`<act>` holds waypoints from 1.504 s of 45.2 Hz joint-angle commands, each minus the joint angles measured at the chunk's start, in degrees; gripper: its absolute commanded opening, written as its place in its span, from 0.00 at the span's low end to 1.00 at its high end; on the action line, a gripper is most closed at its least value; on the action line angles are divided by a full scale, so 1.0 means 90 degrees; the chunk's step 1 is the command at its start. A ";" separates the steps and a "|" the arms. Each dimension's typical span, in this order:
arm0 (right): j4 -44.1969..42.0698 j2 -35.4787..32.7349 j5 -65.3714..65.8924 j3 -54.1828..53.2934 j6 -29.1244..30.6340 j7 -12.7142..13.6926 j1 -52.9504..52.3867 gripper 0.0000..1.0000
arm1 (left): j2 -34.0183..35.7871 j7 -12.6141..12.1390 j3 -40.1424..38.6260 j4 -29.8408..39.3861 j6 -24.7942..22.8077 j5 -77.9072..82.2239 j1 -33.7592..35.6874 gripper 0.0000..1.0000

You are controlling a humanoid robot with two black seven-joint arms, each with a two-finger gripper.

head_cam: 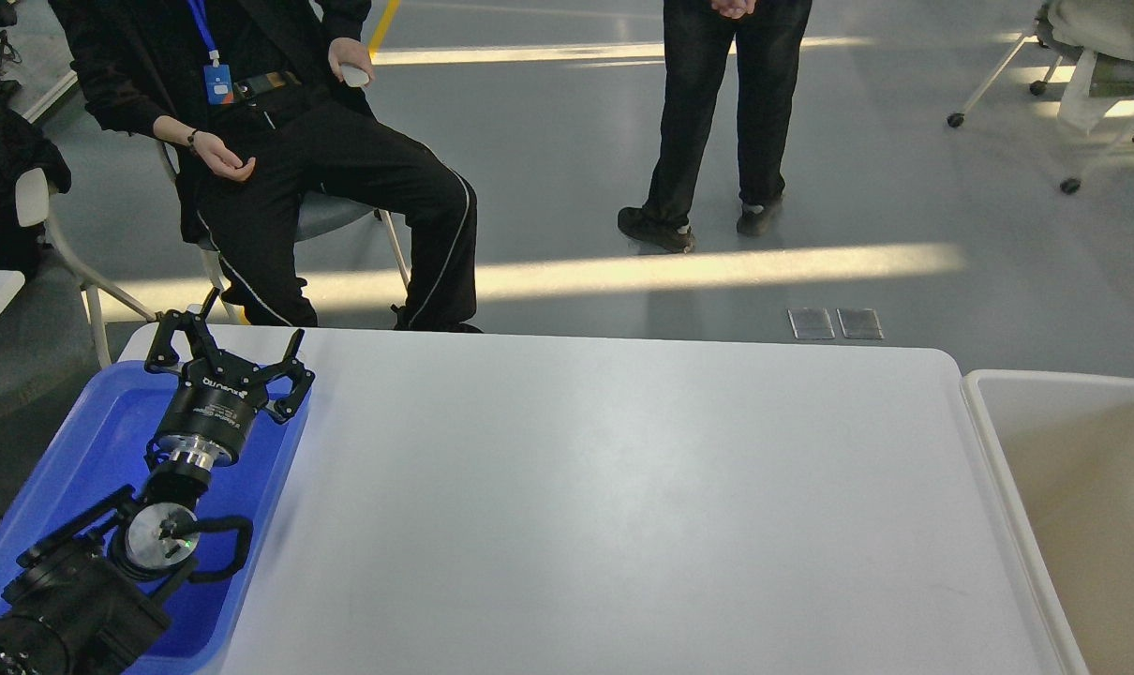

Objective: Tidy desktop
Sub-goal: 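Move the right gripper over the bin and release the paper ball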

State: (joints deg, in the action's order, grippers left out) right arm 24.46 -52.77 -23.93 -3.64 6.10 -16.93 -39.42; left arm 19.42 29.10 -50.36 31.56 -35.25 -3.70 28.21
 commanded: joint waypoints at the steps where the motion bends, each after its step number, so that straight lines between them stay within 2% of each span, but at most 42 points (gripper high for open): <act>1: -0.1720 0.1292 -0.0115 -0.0748 0.0357 0.0054 0.0874 0.00 | 0.0000 -0.0001 0.0000 0.0000 0.0000 -0.0009 0.0000 1.00; 18: -0.2609 0.2621 -0.0105 -0.0690 0.0250 0.0045 0.1147 0.00 | 0.0000 -0.0001 0.0000 0.0000 0.0000 0.0001 0.0000 1.00; 27: -0.2737 0.3011 0.0217 -0.0670 0.0015 0.0025 0.1206 0.00 | 0.0000 -0.0001 0.0000 0.0000 0.0000 0.0001 0.0000 1.00; 49: -0.2737 0.3061 0.0266 -0.0738 -0.0073 0.0054 0.1216 0.00 | 0.0000 -0.0001 0.0000 0.0000 0.0000 0.0001 0.0000 1.00; 50: -0.2737 0.3070 0.0266 -0.0738 -0.0082 0.0064 0.1216 0.17 | 0.0000 -0.0001 0.0000 0.0000 0.0000 0.0001 0.0000 1.00; 54: -0.2727 0.3070 0.0266 -0.0738 -0.0063 0.0064 0.1216 0.41 | 0.0000 -0.0001 0.0000 0.0000 0.0000 0.0001 0.0000 1.00; 63: -0.2727 0.3061 0.0256 -0.0826 0.0005 0.0054 0.1206 0.63 | 0.0000 -0.0001 0.0000 0.0000 0.0000 0.0001 0.0000 1.00; 68: -0.2737 0.3051 0.0256 -0.0836 -0.0004 0.0054 0.1206 0.87 | 0.0000 -0.0001 0.0000 0.0000 0.0000 0.0001 0.0000 1.00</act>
State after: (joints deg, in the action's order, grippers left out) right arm -0.10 -25.25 -21.64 -10.67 5.89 -16.45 -28.50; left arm 19.42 29.09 -50.36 31.55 -35.25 -3.69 28.21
